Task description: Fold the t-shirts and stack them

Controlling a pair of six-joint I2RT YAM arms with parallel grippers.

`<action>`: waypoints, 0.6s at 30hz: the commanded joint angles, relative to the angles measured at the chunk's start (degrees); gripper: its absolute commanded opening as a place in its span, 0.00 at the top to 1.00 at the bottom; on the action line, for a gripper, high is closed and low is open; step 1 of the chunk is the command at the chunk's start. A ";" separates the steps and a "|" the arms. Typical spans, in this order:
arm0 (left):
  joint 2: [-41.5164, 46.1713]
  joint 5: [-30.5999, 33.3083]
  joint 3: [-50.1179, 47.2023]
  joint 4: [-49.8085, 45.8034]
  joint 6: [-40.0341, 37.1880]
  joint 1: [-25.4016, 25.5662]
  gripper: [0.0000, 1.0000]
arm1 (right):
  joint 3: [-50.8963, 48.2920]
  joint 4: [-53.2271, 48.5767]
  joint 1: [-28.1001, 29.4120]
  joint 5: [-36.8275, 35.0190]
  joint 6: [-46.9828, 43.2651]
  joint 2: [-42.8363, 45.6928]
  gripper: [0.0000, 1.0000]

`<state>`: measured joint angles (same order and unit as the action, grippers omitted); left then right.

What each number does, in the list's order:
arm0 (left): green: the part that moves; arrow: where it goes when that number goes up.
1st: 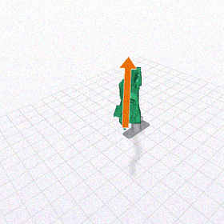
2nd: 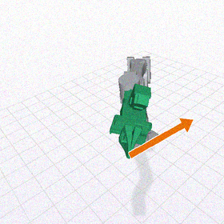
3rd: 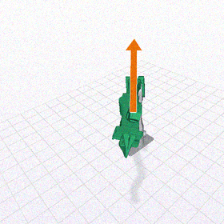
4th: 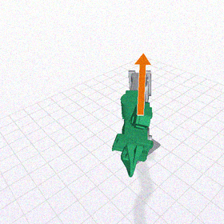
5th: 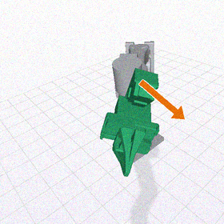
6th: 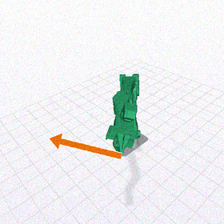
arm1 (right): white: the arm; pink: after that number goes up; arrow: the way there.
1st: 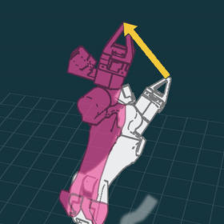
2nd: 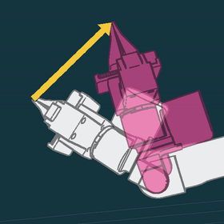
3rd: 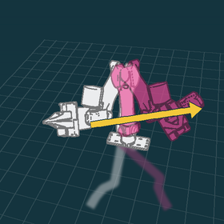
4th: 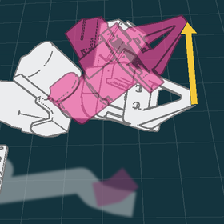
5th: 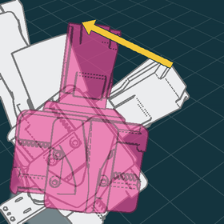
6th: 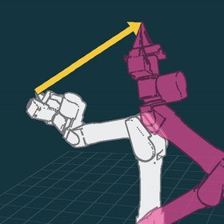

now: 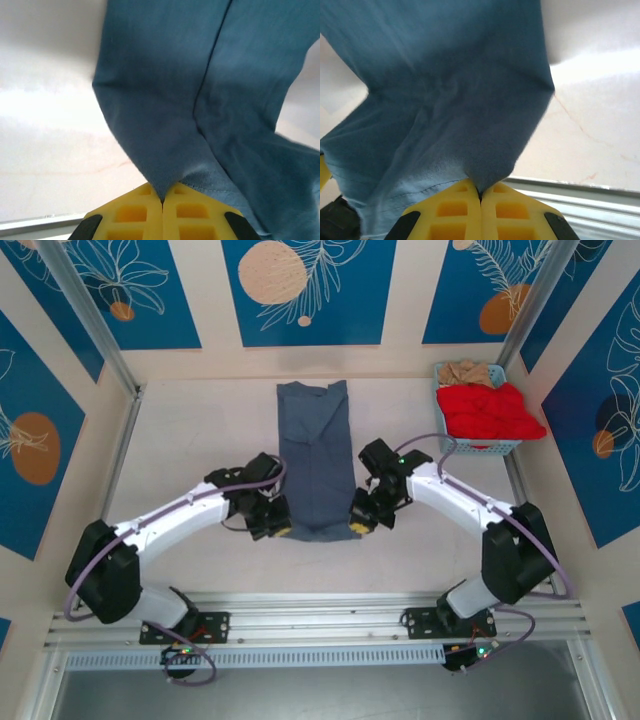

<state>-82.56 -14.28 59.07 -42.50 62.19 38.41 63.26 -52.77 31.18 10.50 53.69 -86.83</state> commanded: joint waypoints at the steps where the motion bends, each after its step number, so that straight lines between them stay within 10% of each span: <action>1: -2.87 0.92 4.25 -0.65 -2.82 -3.37 1.00 | 5.64 -2.66 -2.55 -0.04 -3.72 -3.69 1.00; 18: -29.41 -2.71 32.61 -1.35 -12.49 -16.20 1.00 | 40.53 -5.73 -12.77 2.33 -10.03 -32.37 1.00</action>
<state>-107.94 -15.20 87.02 -42.63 53.25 23.90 99.13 -56.14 19.70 10.87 45.12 -115.72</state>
